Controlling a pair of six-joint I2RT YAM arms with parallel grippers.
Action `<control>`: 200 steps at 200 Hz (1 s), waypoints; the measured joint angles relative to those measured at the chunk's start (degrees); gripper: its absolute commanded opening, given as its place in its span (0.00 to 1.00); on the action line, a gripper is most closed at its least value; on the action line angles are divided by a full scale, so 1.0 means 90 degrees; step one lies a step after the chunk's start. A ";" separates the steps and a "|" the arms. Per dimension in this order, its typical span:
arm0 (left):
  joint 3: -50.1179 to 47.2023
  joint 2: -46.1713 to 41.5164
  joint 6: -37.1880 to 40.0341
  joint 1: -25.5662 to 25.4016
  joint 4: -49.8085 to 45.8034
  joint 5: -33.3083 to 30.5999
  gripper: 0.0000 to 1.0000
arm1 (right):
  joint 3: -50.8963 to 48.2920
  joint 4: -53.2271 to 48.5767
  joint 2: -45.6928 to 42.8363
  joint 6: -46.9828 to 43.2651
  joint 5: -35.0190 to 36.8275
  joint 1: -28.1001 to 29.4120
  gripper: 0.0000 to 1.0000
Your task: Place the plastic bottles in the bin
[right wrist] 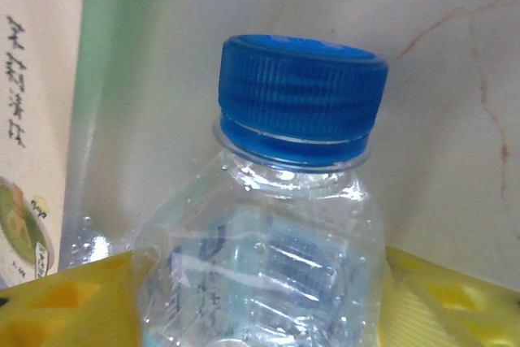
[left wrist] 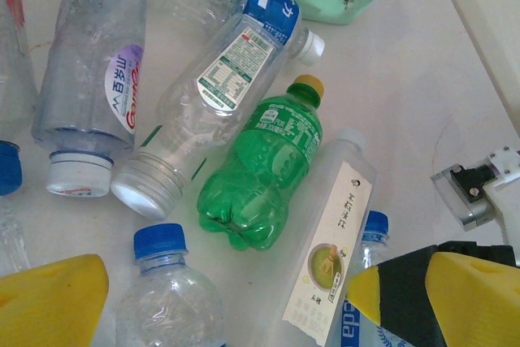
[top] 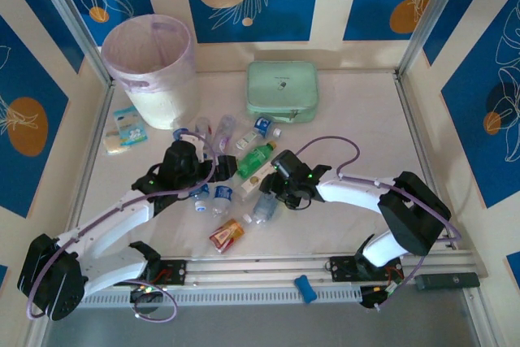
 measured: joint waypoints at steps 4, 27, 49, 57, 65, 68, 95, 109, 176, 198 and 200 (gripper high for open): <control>0.0000 0.0002 0.0000 -0.0012 0.0002 0.0000 1.00 | 0.0000 0.0010 0.0000 0.0010 0.0000 0.0000 0.61; 0.0000 0.0061 0.0000 -0.0061 0.0024 0.0000 1.00 | -0.0005 0.0063 0.0000 0.0002 0.0002 0.0000 0.57; 0.0000 0.0206 -0.0002 -0.0085 0.0029 0.0002 1.00 | -0.0015 0.0087 0.0000 0.0002 0.0002 -0.0005 0.54; 0.0000 0.0257 -0.0005 -0.0095 0.0039 0.0002 1.00 | -0.0027 0.0107 -0.0012 0.0002 0.0002 -0.0010 0.54; -0.0002 0.0294 -0.0005 -0.0100 0.0051 0.0005 1.00 | -0.0058 0.0134 -0.0044 -0.0019 0.0000 -0.0029 0.53; -0.0002 0.0304 -0.0005 -0.0104 0.0061 0.0005 1.00 | -0.0070 0.0131 -0.0075 -0.0029 0.0002 -0.0036 0.53; -0.0002 0.0323 -0.0010 -0.0109 0.0202 0.0117 1.00 | -0.0151 -0.0041 -0.0442 -0.0299 0.0068 -0.0126 0.51; -0.0002 0.0372 -0.0036 -0.0112 0.0350 0.0282 1.00 | -0.0151 -0.0134 -0.0765 -0.0583 0.0124 -0.0214 0.50; -0.0015 0.1098 -0.0384 -0.0359 0.1651 0.1549 1.00 | 0.0185 -0.0255 -0.1608 -0.1800 -0.0090 -0.1103 0.48; -0.0012 0.1399 -0.0440 -0.0568 0.2035 0.1880 1.00 | 0.0389 -0.0248 -0.1608 -0.2013 -0.0257 -0.1251 0.47; -0.0010 0.1413 -0.0444 -0.0583 0.2059 0.1897 1.00 | 0.0406 -0.0243 -0.1608 -0.2025 -0.0279 -0.1260 0.47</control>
